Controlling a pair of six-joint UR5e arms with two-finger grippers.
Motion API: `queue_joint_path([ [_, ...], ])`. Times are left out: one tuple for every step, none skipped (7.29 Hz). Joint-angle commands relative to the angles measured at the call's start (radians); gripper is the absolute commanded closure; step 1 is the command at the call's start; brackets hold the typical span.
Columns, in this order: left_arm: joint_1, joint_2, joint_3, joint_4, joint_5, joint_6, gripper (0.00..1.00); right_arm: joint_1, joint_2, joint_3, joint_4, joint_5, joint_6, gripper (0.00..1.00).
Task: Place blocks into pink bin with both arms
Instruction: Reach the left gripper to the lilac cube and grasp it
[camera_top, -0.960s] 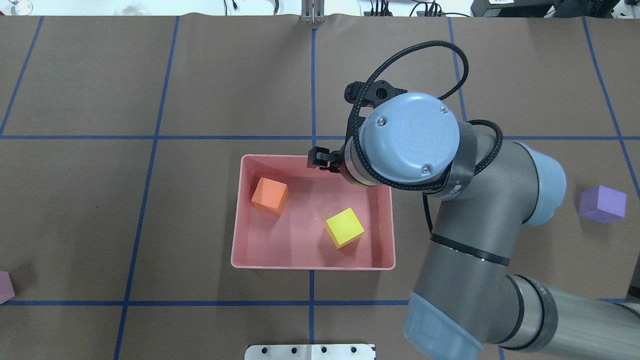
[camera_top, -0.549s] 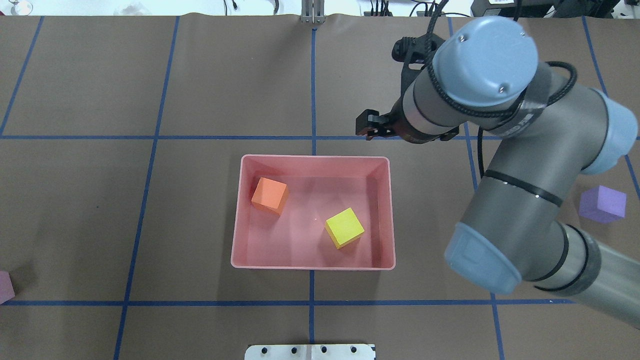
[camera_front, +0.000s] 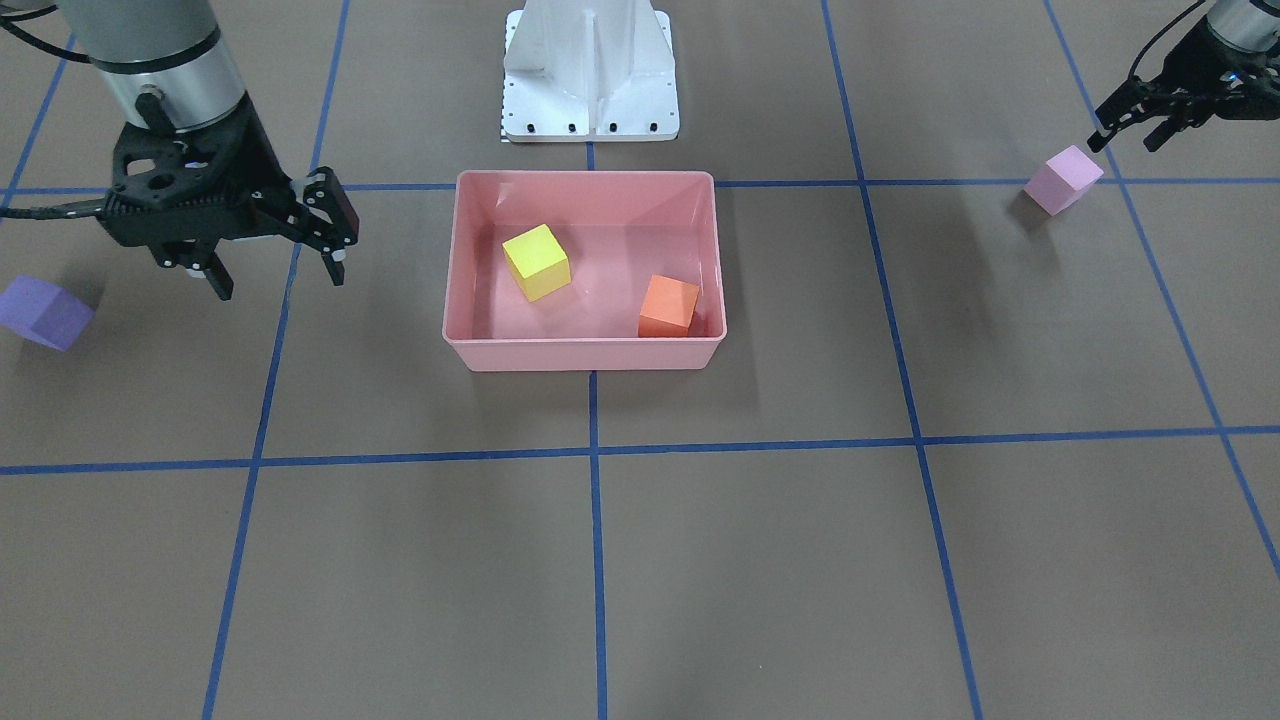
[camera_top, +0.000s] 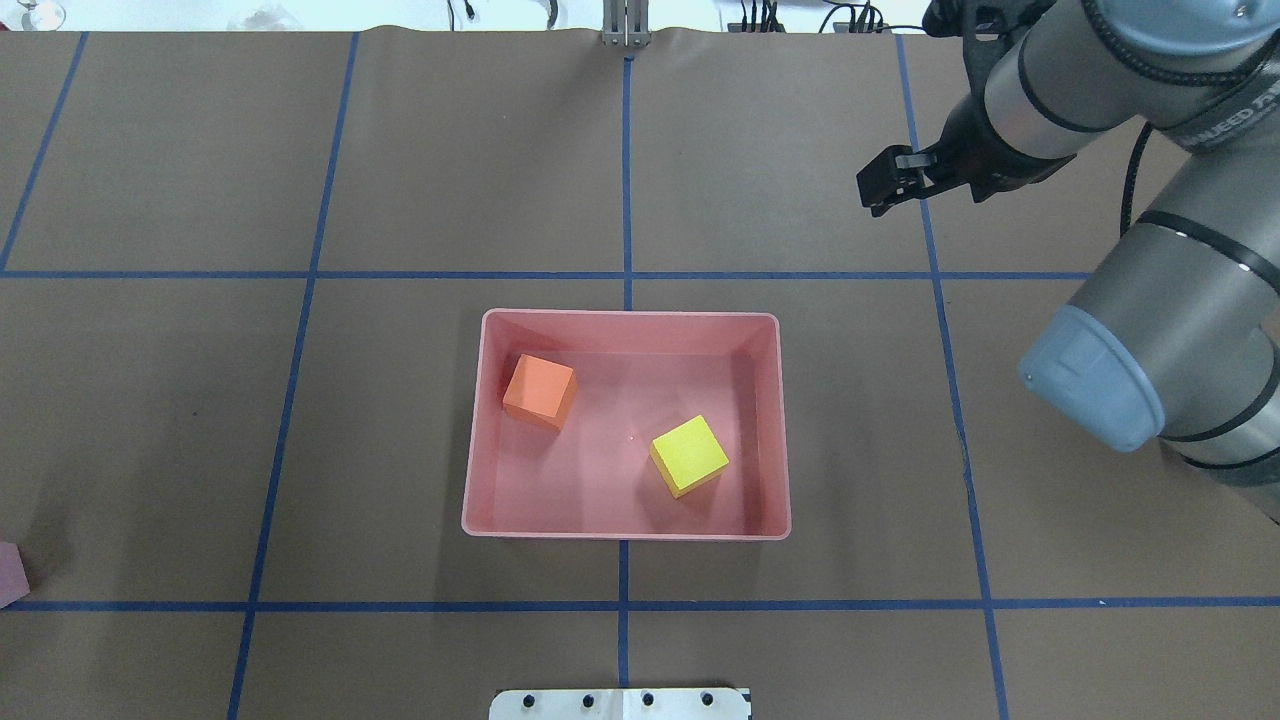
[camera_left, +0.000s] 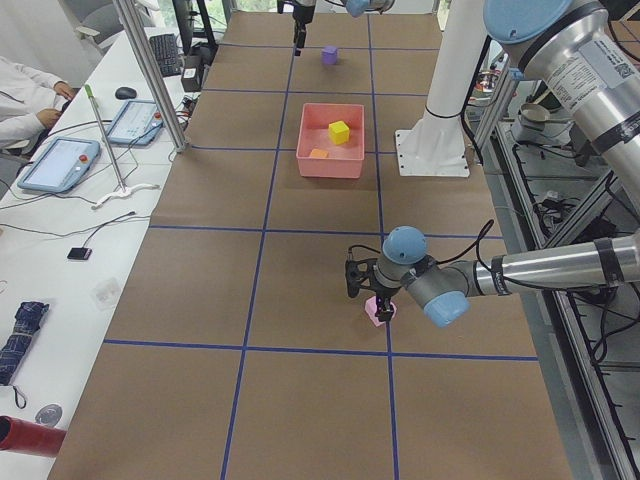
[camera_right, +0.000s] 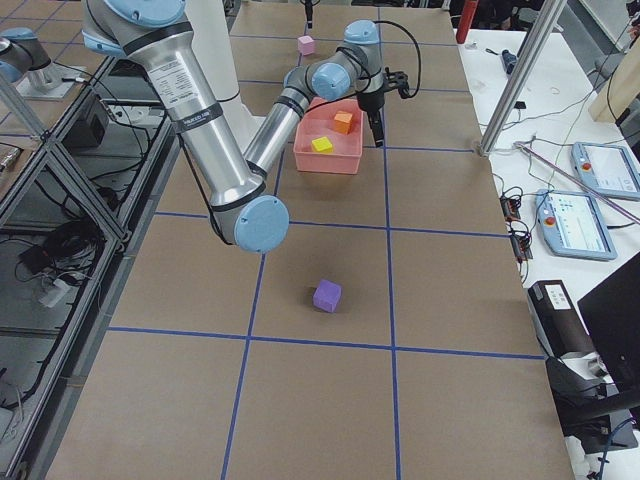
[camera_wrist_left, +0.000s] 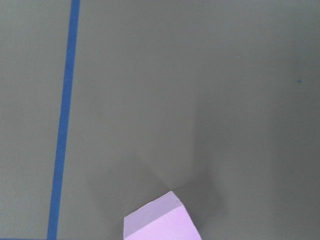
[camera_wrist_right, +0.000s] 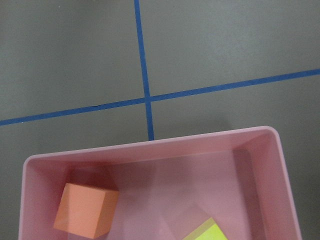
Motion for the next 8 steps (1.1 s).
queue_joint_path([
  [0.08,-0.014,0.039,0.0,0.029,-0.088,0.0,0.055,-0.034,-0.002,0.008,0.02,-0.126,0.01],
  [0.106,-0.025,0.04,0.0,0.029,-0.137,0.0,0.058,-0.034,-0.002,0.008,0.019,-0.14,0.01],
  [0.109,-0.043,0.039,-0.002,0.026,-0.174,0.0,0.06,-0.034,-0.003,0.009,0.014,-0.152,0.01],
  [0.13,-0.06,0.043,0.001,0.027,-0.223,0.0,0.06,-0.034,-0.005,0.009,0.011,-0.16,0.01],
  [0.149,-0.063,0.072,0.0,0.03,-0.228,0.0,0.06,-0.034,-0.006,0.014,0.009,-0.16,0.01],
  [0.152,-0.066,0.073,0.001,0.03,-0.234,0.0,0.06,-0.035,-0.008,0.014,0.008,-0.169,0.01],
  [0.157,-0.068,0.08,0.003,0.029,-0.242,0.0,0.06,-0.037,-0.006,0.014,0.008,-0.172,0.01],
  [0.16,-0.069,0.086,0.003,0.029,-0.242,0.0,0.06,-0.043,-0.006,0.014,0.006,-0.174,0.01],
])
